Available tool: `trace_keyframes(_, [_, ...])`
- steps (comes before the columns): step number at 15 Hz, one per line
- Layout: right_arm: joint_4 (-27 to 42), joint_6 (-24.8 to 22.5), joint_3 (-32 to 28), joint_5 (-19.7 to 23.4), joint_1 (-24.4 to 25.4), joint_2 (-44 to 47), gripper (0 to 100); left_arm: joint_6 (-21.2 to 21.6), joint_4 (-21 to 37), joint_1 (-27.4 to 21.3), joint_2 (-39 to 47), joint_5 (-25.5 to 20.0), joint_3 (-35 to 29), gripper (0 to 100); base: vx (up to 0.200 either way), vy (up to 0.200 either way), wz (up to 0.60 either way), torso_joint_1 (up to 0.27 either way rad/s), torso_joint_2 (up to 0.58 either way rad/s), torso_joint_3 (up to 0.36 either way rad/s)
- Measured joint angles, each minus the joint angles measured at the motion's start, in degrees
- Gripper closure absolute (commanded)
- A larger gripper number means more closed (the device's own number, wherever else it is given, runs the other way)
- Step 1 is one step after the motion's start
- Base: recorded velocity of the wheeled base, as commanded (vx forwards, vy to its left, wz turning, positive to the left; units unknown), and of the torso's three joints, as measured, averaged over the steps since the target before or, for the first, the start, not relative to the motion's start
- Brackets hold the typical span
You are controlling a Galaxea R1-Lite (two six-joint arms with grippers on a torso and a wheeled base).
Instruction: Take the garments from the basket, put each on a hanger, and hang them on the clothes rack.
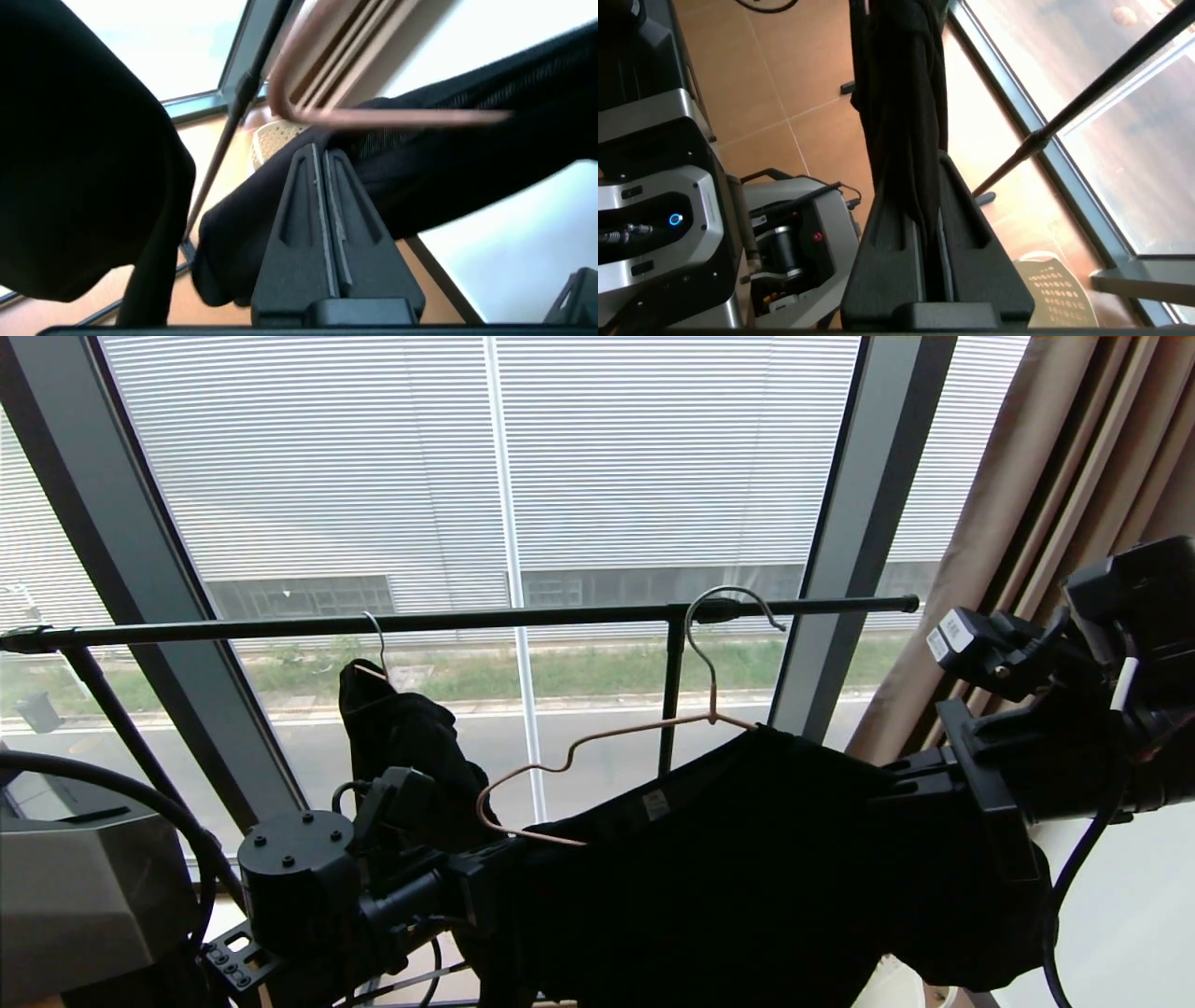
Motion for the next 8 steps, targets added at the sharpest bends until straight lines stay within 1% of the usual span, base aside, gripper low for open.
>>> trace_keyframes(8, [-5.69,-0.52,10.48,-0.39,-3.83,-5.07,100,-0.07,-0.02,1.05,-0.61,-0.13,-1.63,100,0.0,0.0,0.0,0.0,0.0,0.0])
